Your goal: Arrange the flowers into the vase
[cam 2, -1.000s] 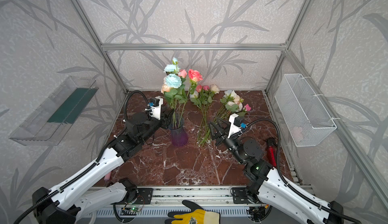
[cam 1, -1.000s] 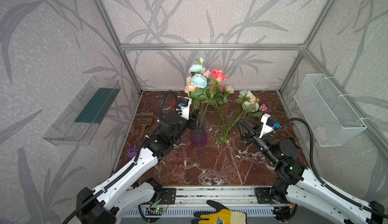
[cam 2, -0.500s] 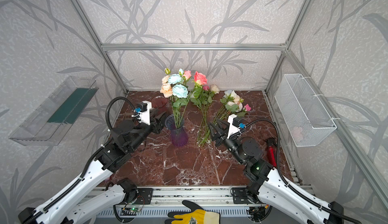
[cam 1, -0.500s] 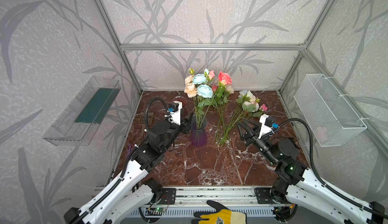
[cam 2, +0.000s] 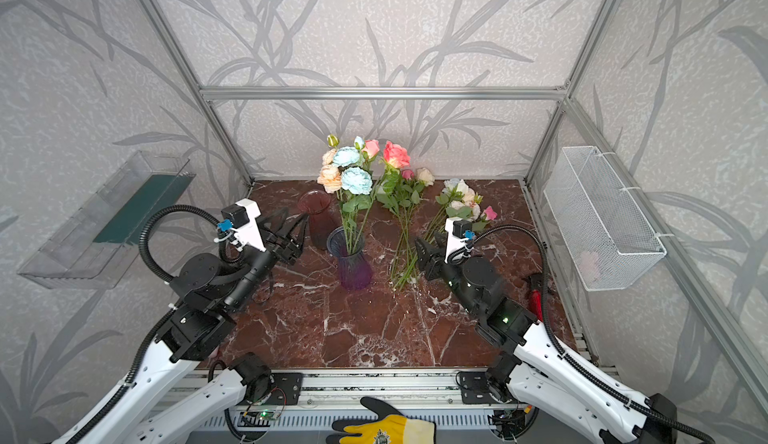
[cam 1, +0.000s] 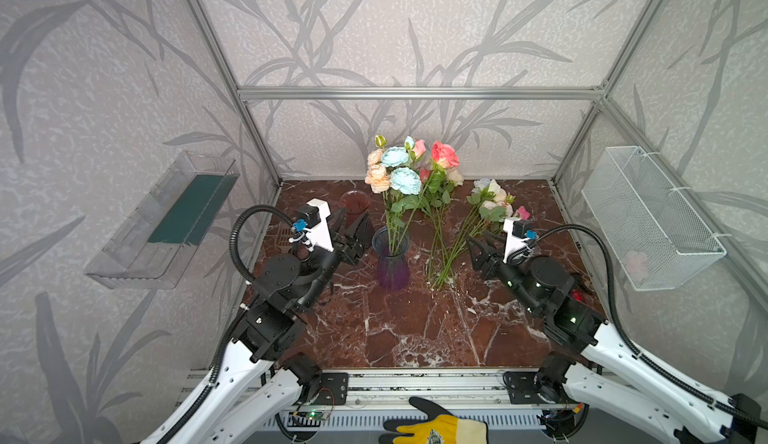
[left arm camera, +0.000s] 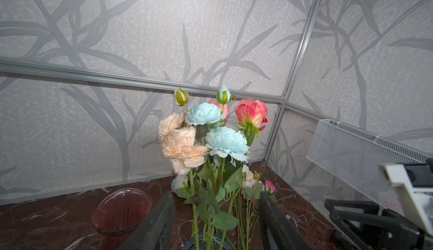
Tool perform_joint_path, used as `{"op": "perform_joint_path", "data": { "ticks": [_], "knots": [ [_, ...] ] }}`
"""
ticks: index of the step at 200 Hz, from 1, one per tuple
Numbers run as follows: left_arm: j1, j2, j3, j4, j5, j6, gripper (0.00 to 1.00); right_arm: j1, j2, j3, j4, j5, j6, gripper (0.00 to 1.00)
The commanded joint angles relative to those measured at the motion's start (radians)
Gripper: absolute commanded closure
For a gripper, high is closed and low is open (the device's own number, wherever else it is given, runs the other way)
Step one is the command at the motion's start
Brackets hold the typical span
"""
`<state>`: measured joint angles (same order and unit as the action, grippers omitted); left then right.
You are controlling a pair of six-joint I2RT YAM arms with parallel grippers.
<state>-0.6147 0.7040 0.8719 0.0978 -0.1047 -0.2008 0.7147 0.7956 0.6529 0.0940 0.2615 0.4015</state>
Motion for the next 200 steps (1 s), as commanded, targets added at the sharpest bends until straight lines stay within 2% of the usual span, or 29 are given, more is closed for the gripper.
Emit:
{"op": "perform_joint_path", "data": {
  "ticks": [1,36,67,108,166,200],
  "knots": [
    [0.003,0.051,0.028,0.117,-0.026,0.009,0.38,-0.092,0.056,0.05,-0.136,-0.098,0.089,0.39],
    [0.003,0.07,-0.066,0.184,-0.167,0.014,0.33,-0.21,0.195,0.126,-0.278,-0.246,0.124,0.37],
    [0.006,0.052,-0.12,0.165,-0.27,-0.033,0.3,-0.228,0.276,0.143,-0.281,-0.154,0.029,0.48],
    [0.008,0.067,-0.111,0.105,-0.301,-0.072,0.3,-0.276,0.421,0.243,-0.322,-0.147,0.014,0.51],
    [0.008,0.064,-0.11,0.086,-0.286,-0.082,0.3,-0.343,0.728,0.399,-0.33,-0.301,-0.018,0.59],
    [0.008,0.075,-0.107,0.081,-0.259,-0.092,0.31,-0.34,0.993,0.641,-0.486,-0.432,-0.13,0.64]
  ]
}}
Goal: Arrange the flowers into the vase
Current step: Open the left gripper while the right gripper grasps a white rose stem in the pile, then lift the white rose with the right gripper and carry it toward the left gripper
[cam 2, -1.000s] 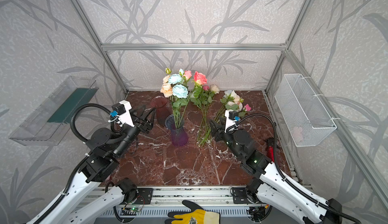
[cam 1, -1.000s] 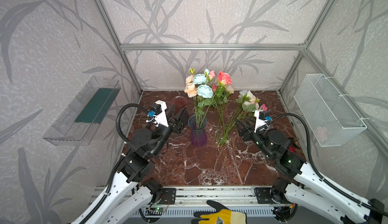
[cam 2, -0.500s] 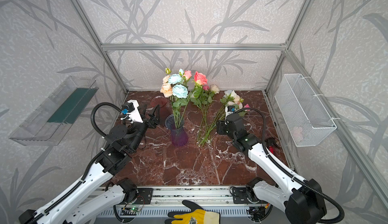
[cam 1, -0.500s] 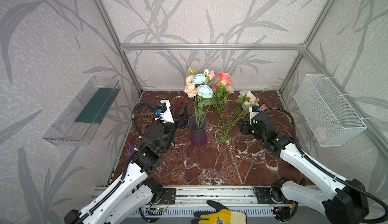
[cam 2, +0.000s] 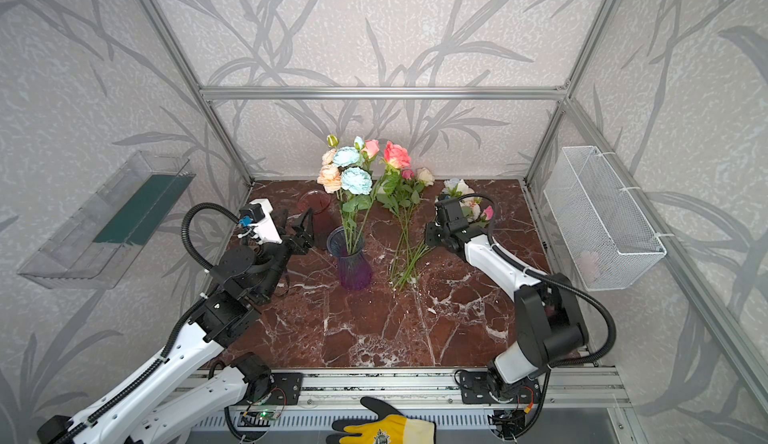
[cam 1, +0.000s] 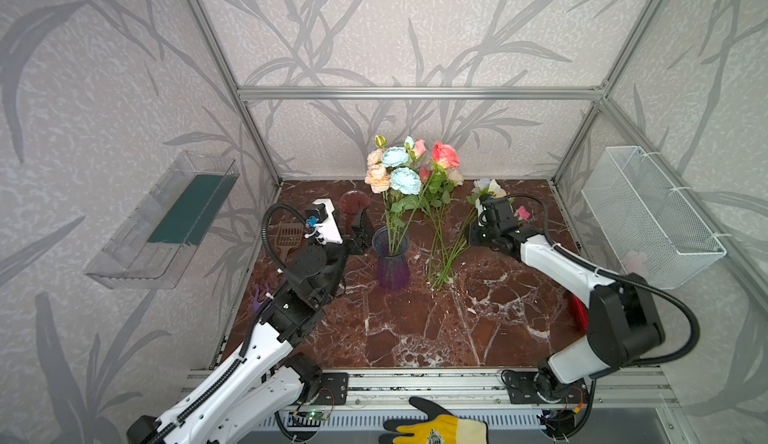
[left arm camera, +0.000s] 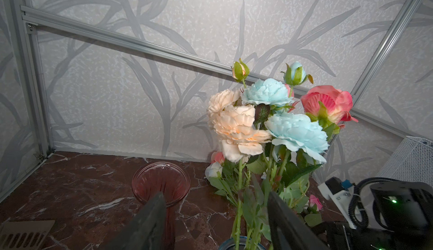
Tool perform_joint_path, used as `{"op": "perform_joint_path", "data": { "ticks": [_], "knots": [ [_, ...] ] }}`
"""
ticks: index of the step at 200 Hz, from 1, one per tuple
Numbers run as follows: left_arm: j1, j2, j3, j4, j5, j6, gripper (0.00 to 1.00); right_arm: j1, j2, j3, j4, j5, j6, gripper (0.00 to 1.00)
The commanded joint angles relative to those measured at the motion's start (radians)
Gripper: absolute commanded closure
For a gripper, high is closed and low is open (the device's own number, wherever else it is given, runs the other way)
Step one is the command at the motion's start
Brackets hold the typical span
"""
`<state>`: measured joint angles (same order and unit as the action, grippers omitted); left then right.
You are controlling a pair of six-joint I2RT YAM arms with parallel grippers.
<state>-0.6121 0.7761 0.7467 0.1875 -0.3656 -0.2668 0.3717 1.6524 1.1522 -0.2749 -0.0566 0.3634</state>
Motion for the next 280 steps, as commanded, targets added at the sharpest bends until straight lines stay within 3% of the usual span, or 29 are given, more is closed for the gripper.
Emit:
{"op": "perform_joint_path", "data": {
  "ticks": [1,59,119,214,245,280],
  "knots": [
    [0.006,0.005,0.018,-0.009,0.002,-0.026,0.31,0.004,0.145,0.147,-0.119,-0.114,-0.094,0.64],
    [0.005,0.015,0.02,-0.013,0.012,-0.028,0.31,0.055,0.414,0.415,-0.191,-0.087,-0.204,0.69],
    [0.005,0.034,0.023,-0.019,0.037,-0.041,0.31,0.103,0.608,0.675,-0.311,0.046,-0.249,0.7],
    [0.006,0.043,0.023,-0.019,0.051,-0.045,0.31,0.119,0.723,0.806,-0.335,0.12,-0.281,0.7],
    [0.005,0.042,0.024,-0.019,0.045,-0.041,0.31,0.118,0.745,0.849,-0.384,0.111,-0.268,0.8],
    [0.007,0.043,0.026,-0.019,0.047,-0.04,0.31,0.119,0.65,0.755,-0.296,0.1,-0.232,0.91]
  ]
}}
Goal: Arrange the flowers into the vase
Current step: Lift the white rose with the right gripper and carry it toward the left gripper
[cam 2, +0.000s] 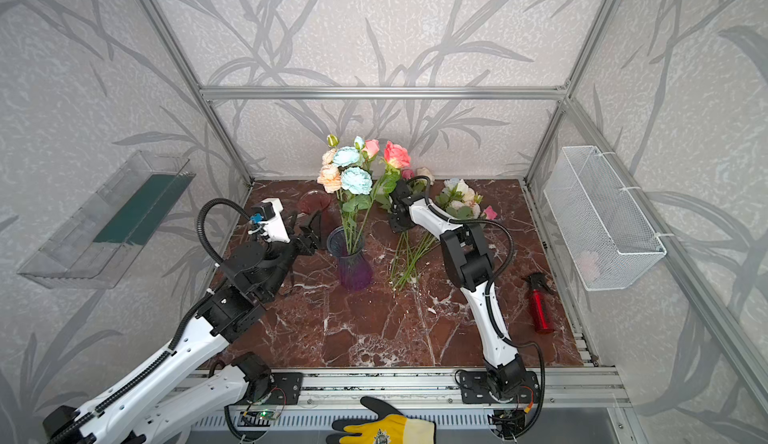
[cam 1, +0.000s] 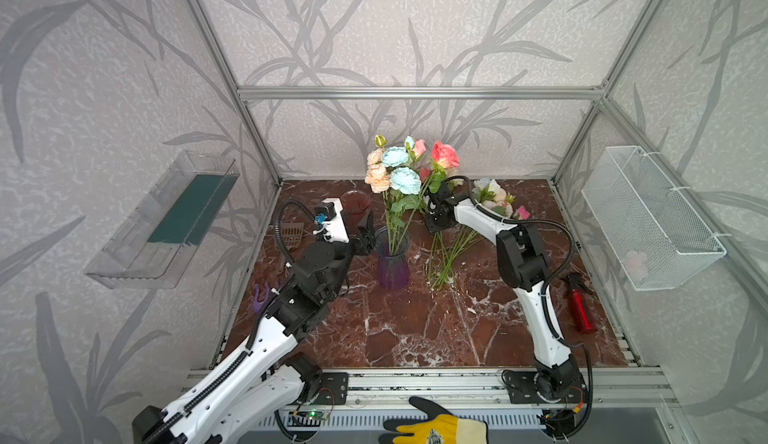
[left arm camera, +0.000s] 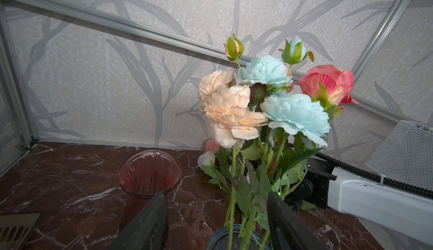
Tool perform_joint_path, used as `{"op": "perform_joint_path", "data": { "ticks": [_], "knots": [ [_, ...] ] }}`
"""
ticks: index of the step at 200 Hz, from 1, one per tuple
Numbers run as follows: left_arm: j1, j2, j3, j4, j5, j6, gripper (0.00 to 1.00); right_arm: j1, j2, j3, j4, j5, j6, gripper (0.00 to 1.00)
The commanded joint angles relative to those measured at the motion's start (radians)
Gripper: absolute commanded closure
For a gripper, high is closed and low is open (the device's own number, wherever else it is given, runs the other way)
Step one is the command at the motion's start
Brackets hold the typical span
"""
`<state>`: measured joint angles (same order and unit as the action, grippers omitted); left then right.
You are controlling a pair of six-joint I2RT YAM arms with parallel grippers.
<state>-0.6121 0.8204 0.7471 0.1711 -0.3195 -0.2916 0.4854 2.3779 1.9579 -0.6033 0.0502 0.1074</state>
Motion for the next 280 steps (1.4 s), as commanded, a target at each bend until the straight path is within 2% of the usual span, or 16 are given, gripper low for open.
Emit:
{"op": "perform_joint_path", "data": {
  "ticks": [1,55,123,164,192,236,263,280],
  "knots": [
    [0.006,-0.002,0.026,-0.002,0.001,-0.015,0.31,0.005,-0.079,-0.054,0.035,-0.007,0.024,0.91],
    [0.006,-0.014,0.026,-0.001,0.01,-0.014,0.31,0.005,-0.3,-0.227,0.187,-0.078,0.114,0.94],
    [0.006,-0.027,0.021,0.013,0.091,-0.037,0.31,-0.016,-0.567,-0.476,0.365,-0.045,0.227,0.95],
    [0.005,-0.009,0.031,0.034,0.219,-0.029,0.31,-0.123,-0.763,-0.742,0.561,-0.157,0.368,0.95],
    [0.005,-0.009,0.023,0.075,0.323,-0.031,0.3,-0.17,-0.898,-0.891,0.663,-0.185,0.419,0.95],
    [0.003,0.057,0.056,0.096,0.55,-0.048,0.31,-0.174,-1.166,-1.171,0.872,-0.153,0.473,0.95],
    [-0.007,0.119,0.094,0.082,0.686,-0.056,0.38,-0.173,-1.356,-1.352,1.02,-0.141,0.51,0.95],
    [-0.028,0.153,0.111,0.076,0.742,-0.056,0.39,-0.163,-1.461,-1.444,1.098,-0.145,0.521,0.95]
  ]
}}
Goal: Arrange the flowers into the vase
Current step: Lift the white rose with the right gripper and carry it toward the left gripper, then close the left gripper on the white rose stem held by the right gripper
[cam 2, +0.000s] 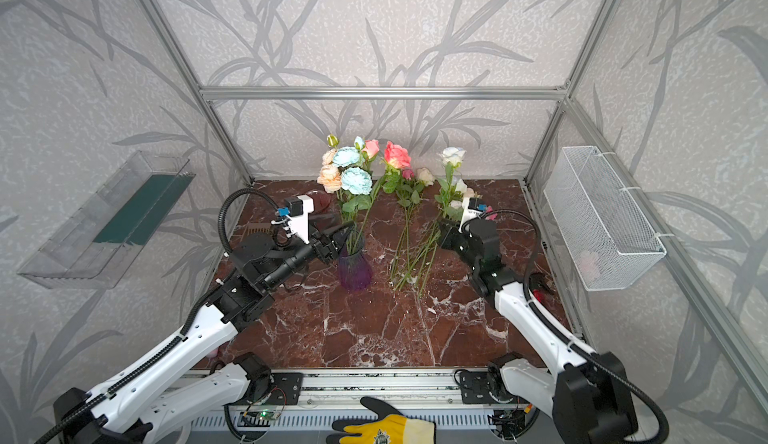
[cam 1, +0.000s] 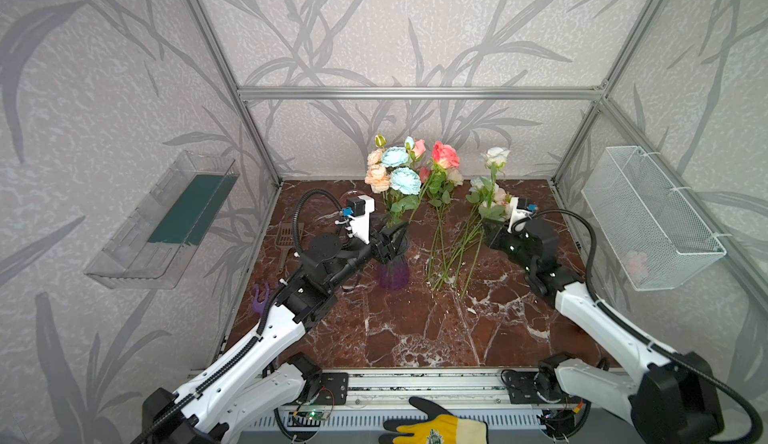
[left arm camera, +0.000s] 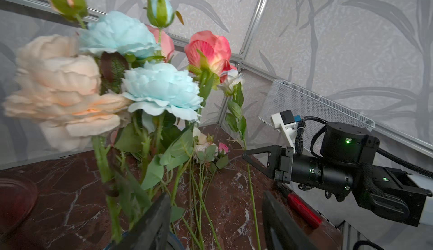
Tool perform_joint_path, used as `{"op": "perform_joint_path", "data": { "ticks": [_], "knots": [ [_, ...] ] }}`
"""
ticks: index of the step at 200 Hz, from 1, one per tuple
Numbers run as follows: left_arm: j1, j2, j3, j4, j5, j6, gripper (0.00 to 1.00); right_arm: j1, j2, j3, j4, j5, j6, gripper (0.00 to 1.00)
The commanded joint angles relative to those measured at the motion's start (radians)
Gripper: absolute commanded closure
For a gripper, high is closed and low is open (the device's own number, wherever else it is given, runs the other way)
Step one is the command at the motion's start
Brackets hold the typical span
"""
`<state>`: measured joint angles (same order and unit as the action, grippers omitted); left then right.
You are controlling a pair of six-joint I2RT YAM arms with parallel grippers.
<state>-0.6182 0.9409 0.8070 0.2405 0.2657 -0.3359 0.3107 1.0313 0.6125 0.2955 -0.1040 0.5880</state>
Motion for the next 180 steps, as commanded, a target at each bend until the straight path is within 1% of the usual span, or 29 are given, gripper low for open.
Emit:
{"op": "perform_joint_path", "data": {
  "ticks": [1,23,49,68,92,110,130,154,174,180],
  "knots": [
    [-0.022,0.033,0.053,0.004,0.159,-0.011,0.39,0.012,-0.12,-0.103,0.202,0.009,0.039,0.95],
    [-0.077,0.078,0.092,-0.054,0.216,0.023,0.39,0.035,-0.235,-0.151,0.206,0.003,0.021,0.94],
    [-0.17,0.135,0.128,-0.131,0.224,0.078,0.39,0.08,-0.33,-0.163,0.196,-0.005,0.018,0.94],
    [-0.196,0.183,0.126,-0.116,0.254,0.061,0.35,0.135,-0.377,-0.153,0.184,-0.008,-0.01,0.94],
    [-0.197,0.248,0.148,-0.091,0.348,0.008,0.32,0.212,-0.424,-0.112,0.138,-0.02,-0.086,0.94],
    [-0.196,0.274,0.148,-0.047,0.399,-0.04,0.31,0.267,-0.423,-0.096,0.143,-0.032,-0.091,0.94],
    [-0.197,0.277,0.133,0.0,0.402,-0.071,0.31,0.345,-0.375,-0.089,0.184,-0.029,-0.093,0.94],
    [-0.195,0.272,0.126,0.028,0.409,-0.084,0.31,0.457,-0.296,-0.079,0.252,0.018,-0.138,0.95],
    [-0.196,0.266,0.119,0.038,0.414,-0.089,0.34,0.517,-0.245,-0.061,0.294,0.051,-0.182,0.95],
    [-0.195,0.267,0.119,0.04,0.414,-0.09,0.37,0.527,-0.235,-0.055,0.307,0.057,-0.184,0.95]
  ]
}}
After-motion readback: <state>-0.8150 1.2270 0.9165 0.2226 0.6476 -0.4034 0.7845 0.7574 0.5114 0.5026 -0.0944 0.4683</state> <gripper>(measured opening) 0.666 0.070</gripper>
